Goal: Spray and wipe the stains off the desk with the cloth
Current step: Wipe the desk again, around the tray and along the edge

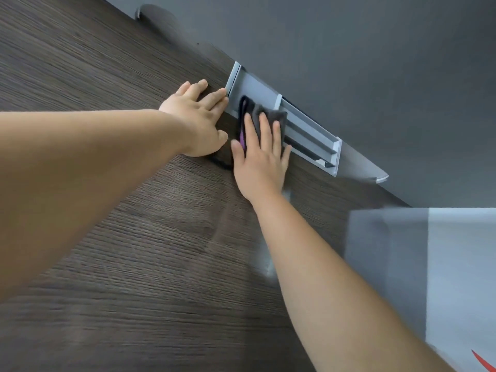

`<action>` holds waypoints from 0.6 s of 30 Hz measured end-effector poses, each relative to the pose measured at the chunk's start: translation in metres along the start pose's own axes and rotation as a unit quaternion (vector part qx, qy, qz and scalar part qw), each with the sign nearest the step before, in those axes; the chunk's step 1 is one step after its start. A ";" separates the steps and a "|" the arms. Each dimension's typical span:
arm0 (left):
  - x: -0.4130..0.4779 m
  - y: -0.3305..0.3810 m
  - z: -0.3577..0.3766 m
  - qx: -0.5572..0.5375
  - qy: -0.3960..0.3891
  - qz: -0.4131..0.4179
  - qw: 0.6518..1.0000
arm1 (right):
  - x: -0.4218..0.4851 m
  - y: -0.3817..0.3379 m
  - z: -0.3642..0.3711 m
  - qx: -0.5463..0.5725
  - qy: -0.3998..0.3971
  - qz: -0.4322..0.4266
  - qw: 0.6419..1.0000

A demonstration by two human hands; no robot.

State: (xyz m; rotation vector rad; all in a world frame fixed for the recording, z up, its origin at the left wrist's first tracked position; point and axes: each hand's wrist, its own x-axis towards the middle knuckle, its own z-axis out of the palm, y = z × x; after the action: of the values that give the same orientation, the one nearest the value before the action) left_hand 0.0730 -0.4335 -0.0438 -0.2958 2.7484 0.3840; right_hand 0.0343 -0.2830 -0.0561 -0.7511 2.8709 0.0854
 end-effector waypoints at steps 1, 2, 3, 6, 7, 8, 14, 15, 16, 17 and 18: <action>0.000 0.001 0.002 -0.002 0.000 -0.004 1.000 | -0.007 0.012 0.002 -0.002 0.002 0.013 1.000; 0.000 0.003 0.004 -0.006 0.001 -0.011 1.000 | -0.013 0.024 0.004 0.000 0.004 0.041 0.999; 0.000 0.006 0.004 -0.011 0.002 -0.019 1.000 | -0.018 0.036 0.005 0.005 0.002 0.079 0.997; -0.003 0.024 0.004 -0.016 0.030 -0.051 0.998 | -0.017 0.055 0.006 0.032 -0.012 0.187 0.982; -0.004 0.033 0.005 -0.006 0.046 -0.047 0.998 | -0.012 0.054 0.006 0.038 -0.014 0.203 0.978; -0.005 0.043 0.008 0.003 0.056 -0.028 0.998 | -0.008 0.050 0.006 0.038 -0.018 0.203 0.978; -0.004 0.068 0.028 0.007 0.047 0.025 0.999 | 0.001 0.074 0.000 0.022 -0.016 0.140 0.990; -0.004 0.066 0.027 0.003 0.043 0.020 0.999 | 0.005 0.077 -0.001 0.033 -0.019 0.162 0.986; -0.003 0.066 0.025 -0.001 0.041 0.015 0.999 | 0.011 0.074 -0.003 0.048 -0.027 0.177 0.983; -0.003 0.068 0.023 -0.004 0.037 0.011 0.999 | 0.015 0.068 -0.003 0.058 -0.036 0.176 0.982; -0.002 0.070 0.021 -0.007 0.036 0.007 0.999 | 0.018 0.059 -0.004 0.060 -0.041 0.161 0.984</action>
State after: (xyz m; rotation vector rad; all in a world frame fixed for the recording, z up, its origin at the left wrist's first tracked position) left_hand 0.0641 -0.3608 -0.0461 -0.3003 2.8208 0.4037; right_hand -0.0110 -0.2410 -0.0549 -0.2511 2.8601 -0.0144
